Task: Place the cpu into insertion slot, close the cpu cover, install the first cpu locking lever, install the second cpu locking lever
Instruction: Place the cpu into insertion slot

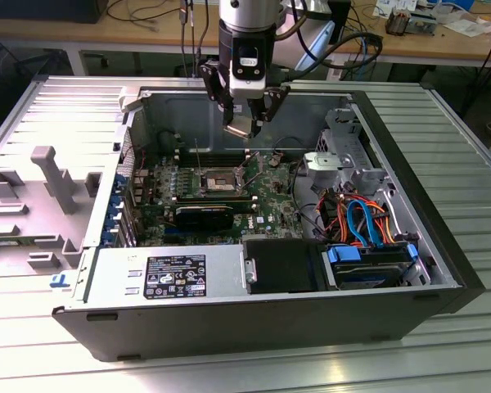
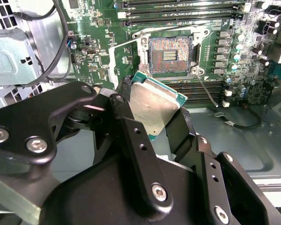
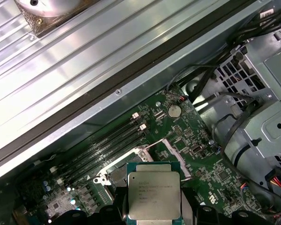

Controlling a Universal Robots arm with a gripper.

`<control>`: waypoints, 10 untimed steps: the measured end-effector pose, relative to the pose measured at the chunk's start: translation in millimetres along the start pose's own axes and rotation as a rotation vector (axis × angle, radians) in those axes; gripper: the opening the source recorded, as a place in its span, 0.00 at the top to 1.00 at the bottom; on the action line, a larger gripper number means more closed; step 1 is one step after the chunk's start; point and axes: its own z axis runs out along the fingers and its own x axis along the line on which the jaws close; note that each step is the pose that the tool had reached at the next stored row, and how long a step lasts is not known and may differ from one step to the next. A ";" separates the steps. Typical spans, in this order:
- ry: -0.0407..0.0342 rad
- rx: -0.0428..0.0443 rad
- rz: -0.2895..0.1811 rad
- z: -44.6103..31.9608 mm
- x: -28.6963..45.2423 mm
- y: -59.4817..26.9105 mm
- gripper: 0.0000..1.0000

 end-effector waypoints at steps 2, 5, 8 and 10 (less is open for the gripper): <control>-0.0001 -0.0001 0.002 0.1 0.0 0.0 0.46; -0.0003 0.0000 0.005 0.2 0.0 0.0 0.46; -0.0004 0.0000 0.007 0.4 0.0 0.0 0.46; -0.0005 0.0000 0.009 0.5 0.0 0.0 0.46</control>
